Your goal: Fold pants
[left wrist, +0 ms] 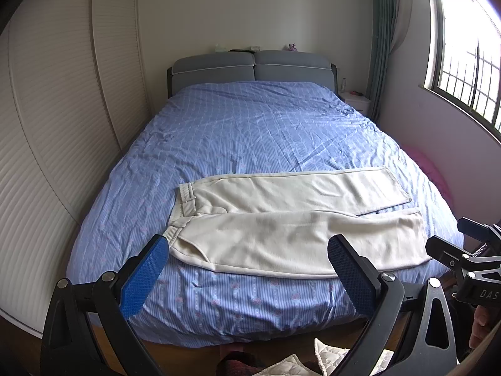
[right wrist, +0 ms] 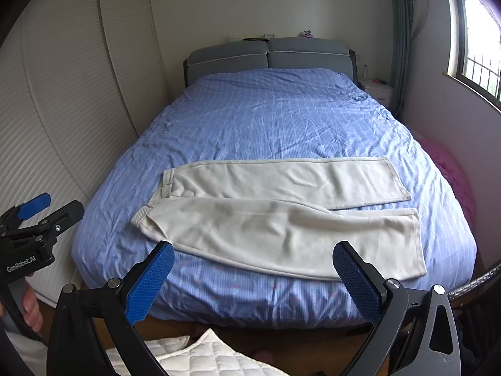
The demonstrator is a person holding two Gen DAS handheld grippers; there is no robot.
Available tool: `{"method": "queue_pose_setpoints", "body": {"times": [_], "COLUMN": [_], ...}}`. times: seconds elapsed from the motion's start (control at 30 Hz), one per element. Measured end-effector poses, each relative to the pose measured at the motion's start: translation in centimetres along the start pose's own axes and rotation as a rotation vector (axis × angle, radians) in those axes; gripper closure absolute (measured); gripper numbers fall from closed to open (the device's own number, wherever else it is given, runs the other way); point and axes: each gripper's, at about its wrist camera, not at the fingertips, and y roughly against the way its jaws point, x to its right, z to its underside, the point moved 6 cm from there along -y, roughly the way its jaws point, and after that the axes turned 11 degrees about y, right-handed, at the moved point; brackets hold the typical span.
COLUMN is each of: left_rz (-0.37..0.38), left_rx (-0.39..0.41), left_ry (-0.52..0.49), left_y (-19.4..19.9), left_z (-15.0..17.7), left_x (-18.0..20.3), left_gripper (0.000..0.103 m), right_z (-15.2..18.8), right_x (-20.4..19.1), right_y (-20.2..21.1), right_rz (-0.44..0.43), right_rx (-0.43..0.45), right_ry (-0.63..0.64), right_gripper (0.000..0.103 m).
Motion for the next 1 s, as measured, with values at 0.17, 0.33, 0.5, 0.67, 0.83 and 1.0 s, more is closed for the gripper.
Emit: {"method": "queue_pose_setpoints", "body": {"times": [0.17,0.33,0.5,0.67,0.83,1.0], "left_rz": [0.0,0.0,0.0,0.0,0.001,0.0], "left_rx": [0.001,0.01,0.011,0.011,0.012,0.01], "left_ry": [-0.002,-0.004,-0.003,-0.004,-0.002,-0.001], "left_y": [0.05,0.05,0.01,-0.03,-0.06,-0.02], "left_z": [-0.08,-0.64,-0.74,-0.84,-0.89,-0.77], "left_x": [0.04,0.03,-0.05,-0.04,-0.08,0.01], "left_gripper": [0.0,0.0,0.0,0.0,0.0,0.0], "right_z": [-0.05,-0.12,-0.15,-0.25,-0.29,-0.18], "right_x": [0.04,-0.02,-0.1,-0.22,-0.29,-0.3], "right_y": [-0.01,-0.09,-0.08,-0.23,-0.38,-0.43], "right_rz": [0.001,0.001,0.001,-0.002,-0.003,-0.003], "right_rx": [0.001,0.004,0.004,0.003,0.001,-0.002], "right_ry": [0.0,0.001,0.001,0.0,0.0,0.002], "right_gripper": [0.0,0.0,0.0,0.0,0.0,0.0]}}
